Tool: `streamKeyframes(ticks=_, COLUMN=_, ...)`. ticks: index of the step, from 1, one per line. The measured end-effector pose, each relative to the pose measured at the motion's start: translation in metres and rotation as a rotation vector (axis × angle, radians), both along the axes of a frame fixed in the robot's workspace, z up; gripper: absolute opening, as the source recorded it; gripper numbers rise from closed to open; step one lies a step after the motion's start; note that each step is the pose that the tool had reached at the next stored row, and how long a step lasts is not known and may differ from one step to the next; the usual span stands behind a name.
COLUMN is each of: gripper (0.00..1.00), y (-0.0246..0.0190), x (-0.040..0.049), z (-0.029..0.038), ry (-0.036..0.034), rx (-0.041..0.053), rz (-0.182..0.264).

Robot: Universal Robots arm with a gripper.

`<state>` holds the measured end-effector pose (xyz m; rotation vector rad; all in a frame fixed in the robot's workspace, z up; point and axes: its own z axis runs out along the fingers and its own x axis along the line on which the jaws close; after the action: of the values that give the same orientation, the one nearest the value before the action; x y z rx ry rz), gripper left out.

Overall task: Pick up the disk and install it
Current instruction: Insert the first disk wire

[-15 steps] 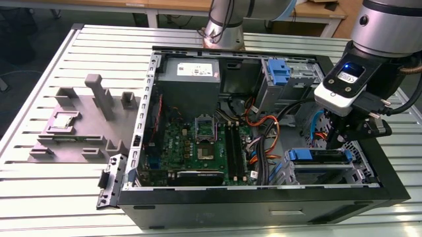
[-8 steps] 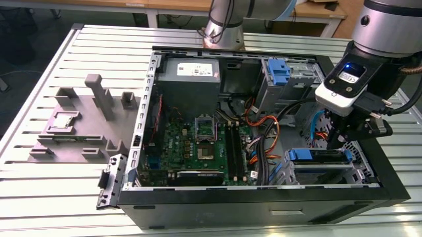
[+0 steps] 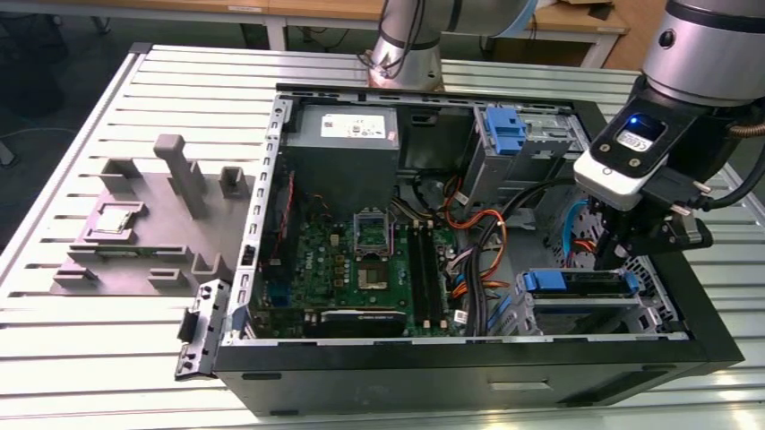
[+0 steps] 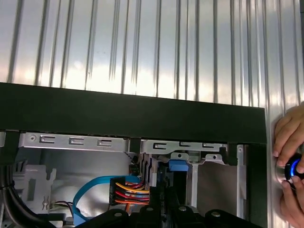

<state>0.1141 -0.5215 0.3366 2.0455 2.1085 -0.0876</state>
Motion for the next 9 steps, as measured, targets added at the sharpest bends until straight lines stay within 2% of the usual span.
streamKeyframes(ticks=1, gripper=0.17, y=-0.0004, x=0.0000, z=0.0000, ry=0.0000, rx=0.0082, rz=-0.001)
streamKeyframes(ticks=2, gripper=0.17, y=-0.0011, x=0.0000, z=0.0000, ry=0.0000, rx=0.0115, rz=-0.003)
streamKeyframes(ticks=8, gripper=0.17, y=-0.0073, x=0.0000, z=0.0000, ry=-0.0001, rx=0.0162, rz=-0.017)
streamKeyframes(ticks=9, gripper=0.17, y=-0.0081, x=0.0000, z=0.0000, ry=0.0000, rx=0.0248, rz=-0.017)
